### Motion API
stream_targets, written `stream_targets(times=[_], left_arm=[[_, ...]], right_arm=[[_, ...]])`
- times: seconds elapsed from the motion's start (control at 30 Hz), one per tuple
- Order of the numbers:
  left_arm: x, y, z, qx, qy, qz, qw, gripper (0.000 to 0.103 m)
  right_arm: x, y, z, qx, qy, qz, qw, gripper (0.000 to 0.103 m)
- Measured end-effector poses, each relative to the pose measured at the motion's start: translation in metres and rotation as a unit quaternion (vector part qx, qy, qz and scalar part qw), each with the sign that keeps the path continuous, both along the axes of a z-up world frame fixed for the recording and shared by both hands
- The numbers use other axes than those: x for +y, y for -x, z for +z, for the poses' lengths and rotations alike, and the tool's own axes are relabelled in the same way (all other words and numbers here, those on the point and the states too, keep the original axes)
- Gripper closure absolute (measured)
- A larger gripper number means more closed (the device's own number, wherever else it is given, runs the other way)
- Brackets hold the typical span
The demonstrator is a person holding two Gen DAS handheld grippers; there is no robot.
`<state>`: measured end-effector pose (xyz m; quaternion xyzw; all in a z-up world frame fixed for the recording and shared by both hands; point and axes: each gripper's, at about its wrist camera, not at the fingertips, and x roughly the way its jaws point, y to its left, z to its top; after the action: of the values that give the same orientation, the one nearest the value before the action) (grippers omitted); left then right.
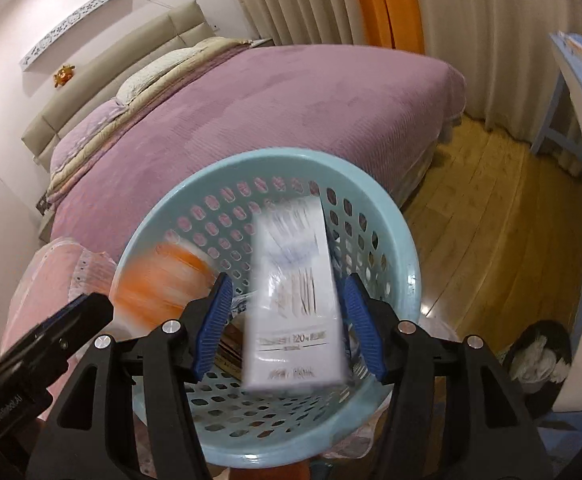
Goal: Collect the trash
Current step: 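Lower cup and carton over the blue basket and open both tools, then return both tools to the rug toward the teal and pink packets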
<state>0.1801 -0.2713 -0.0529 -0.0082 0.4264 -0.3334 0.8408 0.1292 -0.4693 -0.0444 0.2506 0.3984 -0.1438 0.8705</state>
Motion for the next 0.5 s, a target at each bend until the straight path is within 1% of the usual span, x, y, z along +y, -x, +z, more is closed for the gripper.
stream_targets(times=[0.1,0.23,0.33,0.5], left_arm=[[0.010,0.004,0.005,-0.006,0.006,0.003,1.0000,0.037],[0.025,0.010,0.016,-0.010,0.023,0.010,0.9996,0.037],[0.039,0.023,0.027,-0.019,0.038,0.014,0.9990,0.037],[0.075,0.051,0.054,-0.050,0.058,0.032,0.9966,0.037]], right_arm=[[-0.003,0.005,-0.004,-0.002,-0.003,0.001,1.000,0.048],[0.001,0.013,0.001,-0.011,-0.007,0.006,1.000,0.048],[0.017,0.019,0.014,-0.023,0.002,0.018,1.000,0.048],[0.048,0.029,0.041,-0.050,0.022,0.050,0.997,0.048]])
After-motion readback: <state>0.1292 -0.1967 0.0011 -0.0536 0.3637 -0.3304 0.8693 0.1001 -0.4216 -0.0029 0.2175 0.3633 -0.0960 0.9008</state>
